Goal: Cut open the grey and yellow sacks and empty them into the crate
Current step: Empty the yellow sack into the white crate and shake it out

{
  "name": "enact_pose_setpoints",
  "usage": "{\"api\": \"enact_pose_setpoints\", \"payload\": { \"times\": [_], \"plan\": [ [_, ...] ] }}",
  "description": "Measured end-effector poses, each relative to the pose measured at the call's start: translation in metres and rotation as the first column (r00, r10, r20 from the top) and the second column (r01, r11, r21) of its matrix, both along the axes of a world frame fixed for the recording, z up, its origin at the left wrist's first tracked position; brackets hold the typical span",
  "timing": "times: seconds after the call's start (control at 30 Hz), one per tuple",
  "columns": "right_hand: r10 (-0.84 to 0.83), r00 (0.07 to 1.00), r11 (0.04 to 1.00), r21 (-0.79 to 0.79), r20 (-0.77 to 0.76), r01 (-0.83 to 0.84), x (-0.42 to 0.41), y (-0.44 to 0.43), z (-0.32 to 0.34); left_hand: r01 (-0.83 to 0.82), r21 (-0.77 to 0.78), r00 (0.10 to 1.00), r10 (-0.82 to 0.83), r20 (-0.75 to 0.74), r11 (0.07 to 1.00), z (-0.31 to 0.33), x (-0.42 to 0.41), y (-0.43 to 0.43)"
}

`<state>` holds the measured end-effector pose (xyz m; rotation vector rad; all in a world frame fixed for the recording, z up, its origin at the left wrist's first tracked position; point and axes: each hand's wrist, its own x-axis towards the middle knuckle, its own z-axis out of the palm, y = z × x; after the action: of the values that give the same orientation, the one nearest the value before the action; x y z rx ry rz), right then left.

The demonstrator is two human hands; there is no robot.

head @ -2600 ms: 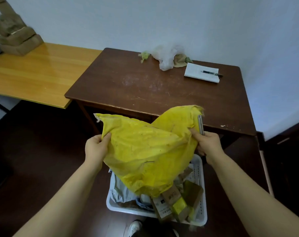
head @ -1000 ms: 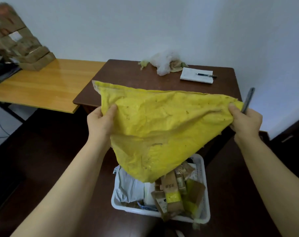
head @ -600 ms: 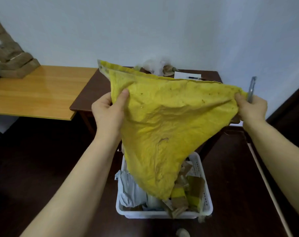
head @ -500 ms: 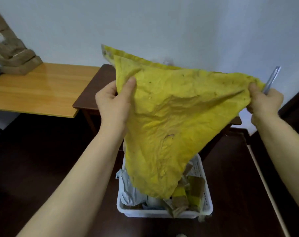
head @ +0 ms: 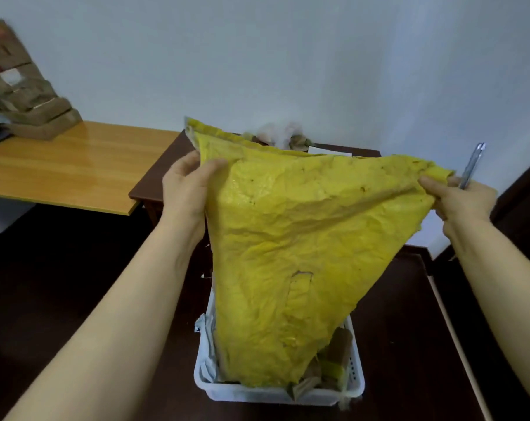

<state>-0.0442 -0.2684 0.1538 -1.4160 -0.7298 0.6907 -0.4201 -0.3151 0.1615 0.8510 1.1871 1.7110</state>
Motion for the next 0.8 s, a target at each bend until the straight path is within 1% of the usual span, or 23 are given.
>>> {"api": "enact_pose_setpoints", "payload": {
  "times": [0.03, 0.07, 0.1, 0.17, 0.23, 0.3, 0.33, 0.37, 0.4, 0.43, 0.47, 0.5, 0.53, 0.57, 0.6, 0.67, 0.7, 0.73, 0.8],
  "plan": [
    [-0.014, 1.0, 1.0, -0.021, 0.015, 0.015, 0.003, -0.002, -0.001, 0.037, 0.012, 0.999, -0.037, 0.022, 0.999, 0.002, 0.002, 0.002],
    [-0.02, 0.999, 0.998, -0.056, 0.026, 0.021, 0.006, -0.006, -0.005, 0.071, -0.011, 0.997, -0.071, 0.005, 0.997, 0.002, 0.007, 0.002],
    [-0.019, 1.0, 0.996, -0.089, 0.023, 0.02, 0.009, -0.008, -0.011, 0.086, -0.049, 0.995, -0.088, -0.045, 0.995, -0.001, 0.011, 0.001],
    [-0.012, 1.0, 0.994, -0.106, -0.027, 0.009, 0.015, -0.011, -0.018, 0.04, -0.082, 0.992, -0.049, -0.112, 0.996, -0.001, 0.018, 0.0],
    [-0.027, 0.997, 0.998, -0.063, -0.076, 0.022, 0.02, -0.008, -0.013, -0.02, -0.03, 0.997, 0.018, -0.07, 0.999, 0.008, 0.016, 0.006],
    [-0.024, 0.996, 0.998, -0.054, -0.088, 0.019, 0.023, -0.006, -0.01, -0.042, -0.023, 0.997, 0.041, -0.064, 0.999, 0.019, 0.014, 0.012],
    [-0.001, 0.996, 0.996, -0.084, -0.085, -0.006, 0.024, -0.009, -0.011, -0.031, -0.048, 0.993, 0.026, -0.111, 0.998, 0.019, 0.015, 0.014],
    [0.029, 0.995, 0.992, -0.121, -0.097, -0.041, 0.025, -0.012, -0.015, -0.02, -0.097, 0.981, 0.0, -0.194, 0.995, 0.015, 0.019, 0.014],
    [0.048, 0.992, 0.988, -0.14, -0.12, -0.065, 0.026, -0.015, -0.018, -0.016, -0.135, 0.963, -0.021, -0.27, 0.991, 0.012, 0.023, 0.013],
    [0.056, 0.989, 0.988, -0.133, -0.139, -0.075, 0.028, -0.015, -0.018, -0.032, -0.156, 0.952, -0.018, -0.306, 0.987, 0.01, 0.025, 0.014],
    [0.057, 0.988, 0.991, -0.108, -0.147, -0.073, 0.03, -0.014, -0.013, -0.054, -0.155, 0.958, 0.007, -0.287, 0.986, 0.013, 0.027, 0.015],
    [0.061, 0.988, 0.995, -0.073, -0.143, -0.072, 0.033, -0.011, -0.007, -0.075, -0.13, 0.974, 0.045, -0.222, 0.989, 0.019, 0.027, 0.018],
    [0.076, 0.99, 0.995, -0.049, -0.12, -0.083, 0.035, -0.006, -0.004, -0.097, -0.109, 0.984, 0.079, -0.157, 0.989, 0.025, 0.026, 0.021],
    [0.094, 0.993, 0.994, -0.057, -0.069, -0.098, 0.038, -0.002, -0.003, -0.103, -0.103, 0.989, 0.09, -0.119, 0.989, 0.029, 0.026, 0.026],
    [0.111, 0.994, 0.988, -0.107, 0.002, -0.11, 0.038, -0.003, -0.005, -0.092, -0.12, 0.988, 0.076, -0.136, 0.989, 0.028, 0.027, 0.028],
    [0.123, 0.985, 0.969, -0.23, 0.124, -0.093, 0.044, -0.008, -0.017, -0.082, -0.176, 0.964, 0.033, -0.265, 0.981, 0.016, 0.031, 0.027],
    [0.126, 0.978, 0.961, -0.264, 0.168, -0.079, 0.049, -0.008, -0.022, -0.087, -0.179, 0.952, 0.028, -0.305, 0.98, 0.01, 0.033, 0.026],
    [0.132, 0.967, 0.956, -0.288, 0.218, -0.065, 0.053, -0.009, -0.025, -0.085, -0.158, 0.951, 0.032, -0.308, 0.984, 0.009, 0.036, 0.025],
    [0.159, 0.913, 0.939, -0.344, 0.376, -0.021, 0.059, -0.007, -0.024, -0.04, -0.1, 0.969, 0.015, -0.247, 0.994, 0.013, 0.038, 0.026]
  ]
}}
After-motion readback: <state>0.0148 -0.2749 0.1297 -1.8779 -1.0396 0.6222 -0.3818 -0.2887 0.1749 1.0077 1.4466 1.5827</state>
